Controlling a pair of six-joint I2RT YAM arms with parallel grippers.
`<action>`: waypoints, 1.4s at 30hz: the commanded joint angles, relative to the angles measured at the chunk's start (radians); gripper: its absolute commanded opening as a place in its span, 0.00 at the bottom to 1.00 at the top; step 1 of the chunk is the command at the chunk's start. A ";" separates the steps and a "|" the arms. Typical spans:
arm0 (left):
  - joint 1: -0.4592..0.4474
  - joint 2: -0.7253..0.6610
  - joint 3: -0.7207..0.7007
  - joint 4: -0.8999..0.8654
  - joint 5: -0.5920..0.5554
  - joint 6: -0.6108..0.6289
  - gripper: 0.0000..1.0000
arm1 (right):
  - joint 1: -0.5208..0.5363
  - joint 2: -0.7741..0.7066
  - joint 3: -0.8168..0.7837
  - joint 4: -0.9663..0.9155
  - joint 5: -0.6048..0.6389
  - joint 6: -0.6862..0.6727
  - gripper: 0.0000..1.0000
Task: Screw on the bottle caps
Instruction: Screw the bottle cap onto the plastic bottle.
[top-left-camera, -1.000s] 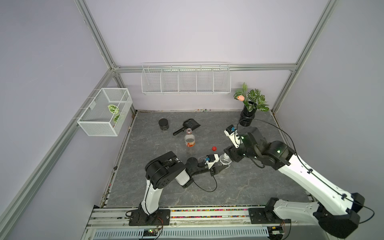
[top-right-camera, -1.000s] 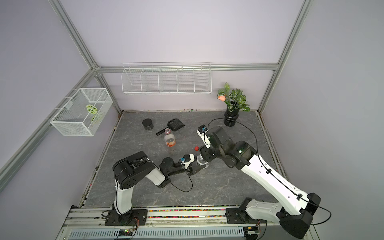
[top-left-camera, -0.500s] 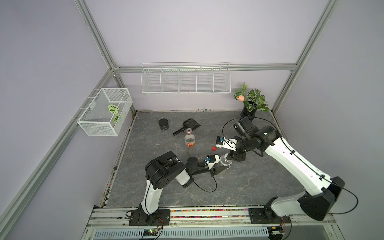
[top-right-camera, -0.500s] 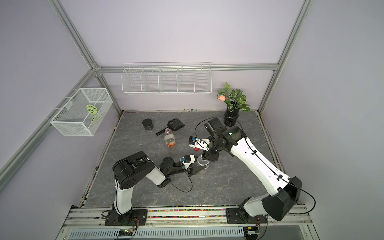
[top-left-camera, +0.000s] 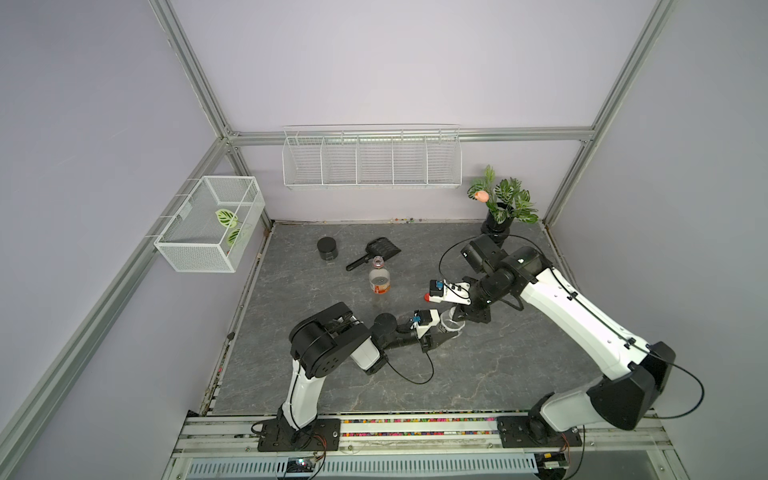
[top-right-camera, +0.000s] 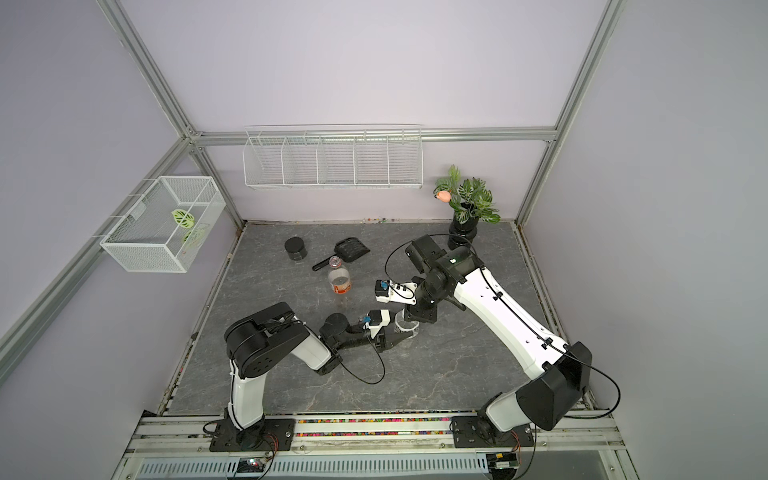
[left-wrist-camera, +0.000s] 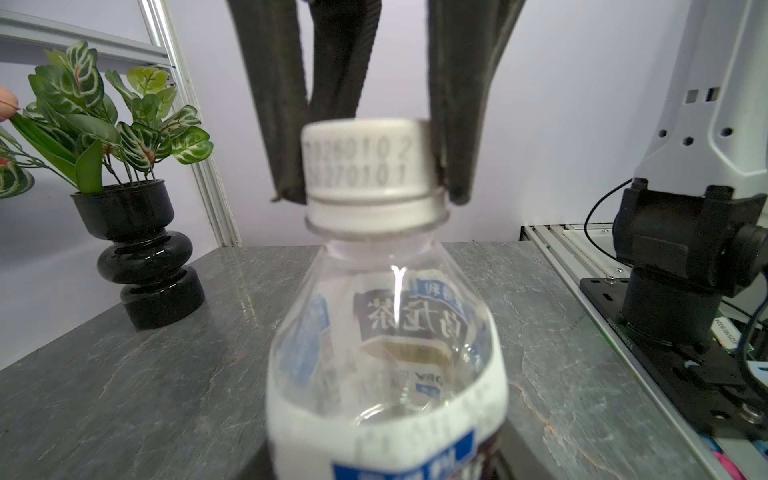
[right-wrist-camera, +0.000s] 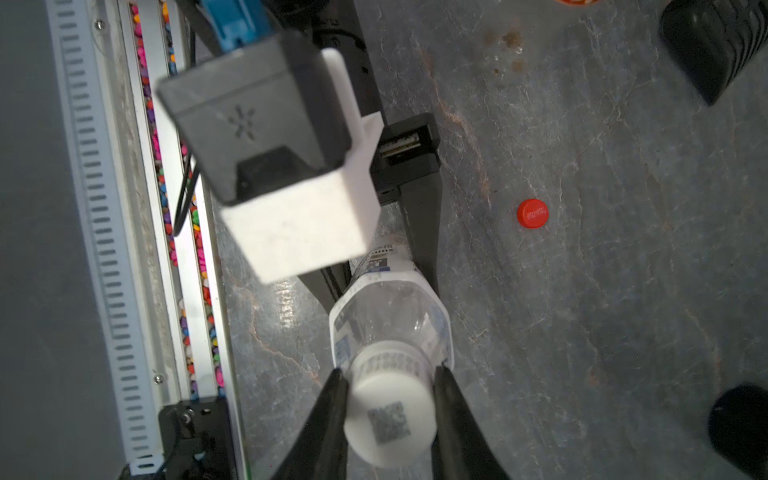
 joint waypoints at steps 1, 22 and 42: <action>-0.006 0.014 -0.008 -0.119 0.026 0.001 0.47 | -0.003 0.014 0.018 -0.033 -0.006 0.039 0.18; -0.024 -0.018 -0.042 -0.125 -0.124 0.067 0.45 | 0.376 -0.045 -0.045 0.128 0.708 1.861 0.05; -0.024 0.010 -0.039 -0.092 -0.077 0.032 0.45 | 0.152 -0.319 -0.150 0.272 0.219 0.607 0.69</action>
